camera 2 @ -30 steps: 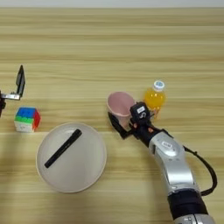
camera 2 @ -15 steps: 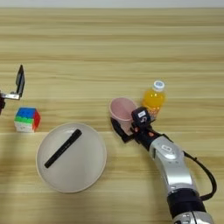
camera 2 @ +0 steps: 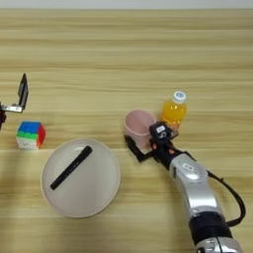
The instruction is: Move the objects on the table
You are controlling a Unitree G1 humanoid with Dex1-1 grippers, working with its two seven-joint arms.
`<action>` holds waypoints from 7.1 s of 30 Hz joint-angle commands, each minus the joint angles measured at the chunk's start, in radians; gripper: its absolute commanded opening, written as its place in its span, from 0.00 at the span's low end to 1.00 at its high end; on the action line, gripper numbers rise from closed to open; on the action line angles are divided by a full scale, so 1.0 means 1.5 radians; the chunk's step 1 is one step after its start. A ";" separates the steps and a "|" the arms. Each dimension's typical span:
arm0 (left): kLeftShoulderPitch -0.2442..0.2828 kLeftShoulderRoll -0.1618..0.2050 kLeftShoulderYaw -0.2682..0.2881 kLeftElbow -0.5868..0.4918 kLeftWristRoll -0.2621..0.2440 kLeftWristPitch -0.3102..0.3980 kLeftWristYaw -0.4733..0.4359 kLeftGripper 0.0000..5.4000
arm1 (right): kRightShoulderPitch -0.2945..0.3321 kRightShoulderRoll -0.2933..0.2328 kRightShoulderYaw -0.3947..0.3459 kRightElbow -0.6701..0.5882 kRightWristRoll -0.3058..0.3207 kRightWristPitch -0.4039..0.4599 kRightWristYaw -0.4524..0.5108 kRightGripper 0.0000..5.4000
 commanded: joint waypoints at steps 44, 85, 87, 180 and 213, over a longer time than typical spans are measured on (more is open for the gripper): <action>0.066 0.085 -0.158 -0.106 -0.131 0.282 -0.361 1.00 | -0.004 0.000 -0.045 -0.344 0.155 0.021 0.001 0.99; 0.017 0.121 -0.273 0.039 -0.039 0.394 -0.465 0.88 | -0.014 0.015 -0.028 -0.389 0.152 0.036 -0.013 1.00; 0.014 0.121 -0.276 0.048 -0.037 0.392 -0.467 0.85 | -0.015 0.015 -0.027 -0.389 0.151 0.035 -0.013 1.00; -0.016 0.141 -0.029 -0.116 -0.154 0.471 -0.355 0.15 | -0.055 0.063 -0.057 -0.299 0.012 -0.105 -0.212 1.00; 0.094 0.142 -0.114 -0.065 -0.125 0.446 -0.402 0.15 | -0.055 0.071 -0.055 -0.302 0.012 -0.108 -0.215 1.00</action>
